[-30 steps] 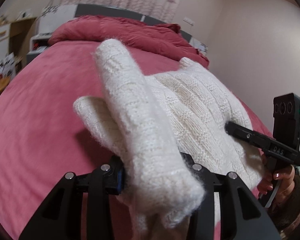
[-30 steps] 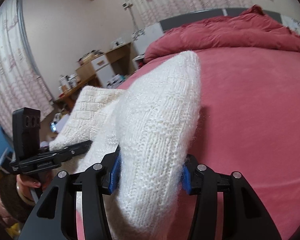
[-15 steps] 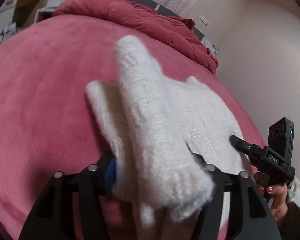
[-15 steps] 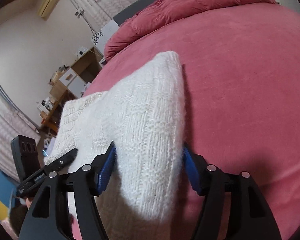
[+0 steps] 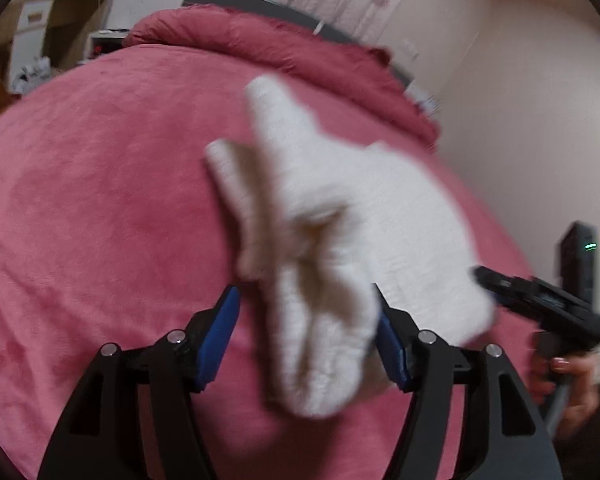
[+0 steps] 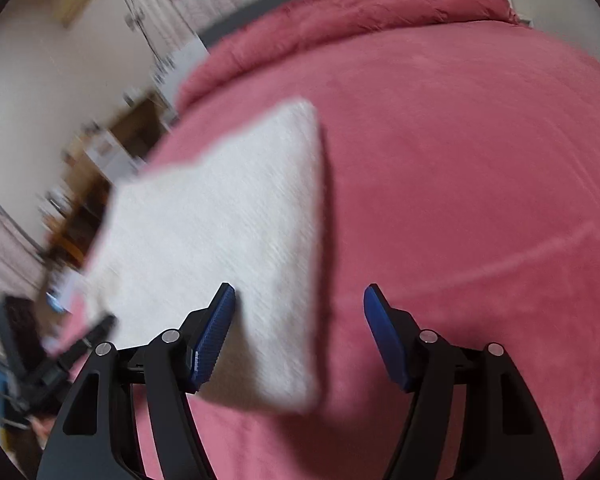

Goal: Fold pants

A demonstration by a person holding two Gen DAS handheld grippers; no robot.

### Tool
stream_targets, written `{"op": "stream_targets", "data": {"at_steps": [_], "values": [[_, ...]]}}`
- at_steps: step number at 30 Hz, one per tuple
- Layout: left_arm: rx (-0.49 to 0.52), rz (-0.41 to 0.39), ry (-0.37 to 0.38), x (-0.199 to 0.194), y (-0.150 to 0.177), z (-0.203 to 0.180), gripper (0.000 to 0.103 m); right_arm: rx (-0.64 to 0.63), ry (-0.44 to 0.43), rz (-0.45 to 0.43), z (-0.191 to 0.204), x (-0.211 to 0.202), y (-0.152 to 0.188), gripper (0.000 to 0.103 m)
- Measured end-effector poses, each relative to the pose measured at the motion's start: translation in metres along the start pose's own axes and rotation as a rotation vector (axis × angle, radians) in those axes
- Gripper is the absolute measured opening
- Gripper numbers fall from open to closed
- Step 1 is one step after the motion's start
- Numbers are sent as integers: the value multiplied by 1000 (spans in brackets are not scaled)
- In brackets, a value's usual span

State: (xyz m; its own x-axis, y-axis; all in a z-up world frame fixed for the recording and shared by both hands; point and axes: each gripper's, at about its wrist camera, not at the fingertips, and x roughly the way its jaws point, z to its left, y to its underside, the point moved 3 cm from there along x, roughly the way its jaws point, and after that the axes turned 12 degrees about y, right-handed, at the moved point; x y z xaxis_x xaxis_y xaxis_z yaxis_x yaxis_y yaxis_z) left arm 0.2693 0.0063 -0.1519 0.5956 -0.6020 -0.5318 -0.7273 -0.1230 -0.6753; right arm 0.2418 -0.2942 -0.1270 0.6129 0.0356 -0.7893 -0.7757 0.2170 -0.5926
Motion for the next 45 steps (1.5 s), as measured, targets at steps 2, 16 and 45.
{"op": "stream_targets", "data": {"at_steps": [2, 16, 45], "values": [[-48, 34, -3, 9, 4, 14, 64, -42, 58, 53, 2, 13, 9, 66], [-57, -85, -80, -39, 23, -3, 101, -15, 81, -73, -4, -35, 30, 76], [85, -224, -384, -126, 70, -89, 101, -206, 171, -342, 60, -114, 102, 100]]}}
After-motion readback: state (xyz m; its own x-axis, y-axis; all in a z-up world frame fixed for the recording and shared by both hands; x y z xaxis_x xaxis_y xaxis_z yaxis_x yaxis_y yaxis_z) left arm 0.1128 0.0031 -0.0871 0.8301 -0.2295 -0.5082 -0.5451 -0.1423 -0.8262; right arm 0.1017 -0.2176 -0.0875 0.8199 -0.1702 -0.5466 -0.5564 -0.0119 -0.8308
